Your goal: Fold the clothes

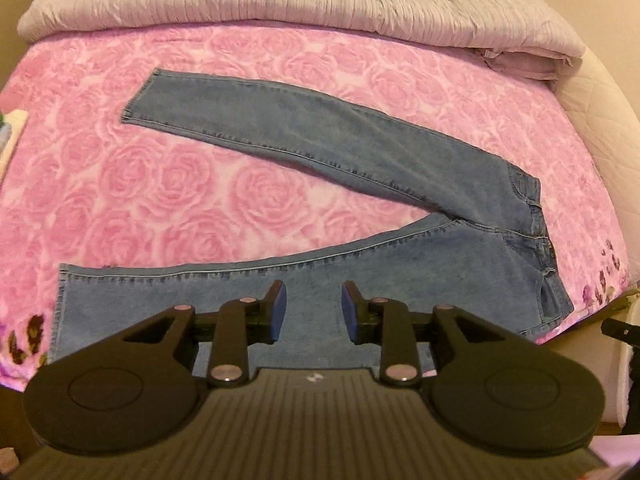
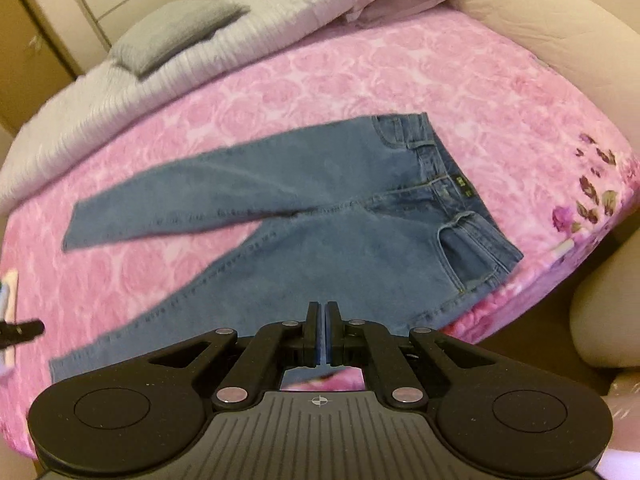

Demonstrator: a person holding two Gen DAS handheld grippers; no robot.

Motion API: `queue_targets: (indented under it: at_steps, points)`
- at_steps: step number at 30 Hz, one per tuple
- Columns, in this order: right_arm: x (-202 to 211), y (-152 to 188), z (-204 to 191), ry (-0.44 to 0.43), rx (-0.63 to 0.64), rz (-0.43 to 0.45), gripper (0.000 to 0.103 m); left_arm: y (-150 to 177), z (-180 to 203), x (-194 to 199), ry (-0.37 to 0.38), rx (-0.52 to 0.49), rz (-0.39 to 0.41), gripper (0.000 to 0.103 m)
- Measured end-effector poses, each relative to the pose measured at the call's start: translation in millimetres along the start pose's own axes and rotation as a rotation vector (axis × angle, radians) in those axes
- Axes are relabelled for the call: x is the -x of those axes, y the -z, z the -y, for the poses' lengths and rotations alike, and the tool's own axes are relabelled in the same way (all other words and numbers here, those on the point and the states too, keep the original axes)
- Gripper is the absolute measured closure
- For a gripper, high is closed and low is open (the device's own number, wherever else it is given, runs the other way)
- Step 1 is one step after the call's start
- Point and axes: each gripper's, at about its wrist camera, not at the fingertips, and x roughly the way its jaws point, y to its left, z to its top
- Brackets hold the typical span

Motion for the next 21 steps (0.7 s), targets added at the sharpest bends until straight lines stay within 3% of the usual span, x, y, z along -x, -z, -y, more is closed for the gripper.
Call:
queue_targets:
  at_steps: [10,21]
  points:
    - [19,17,14,-0.057,0.116,-0.024,0.100,43,34,46,-0.089,0.039,0.079,0.075]
    - [51,40,64,-0.092,0.205,0.006,0.100,109,82,85,-0.159,0.054,0.142,0.074]
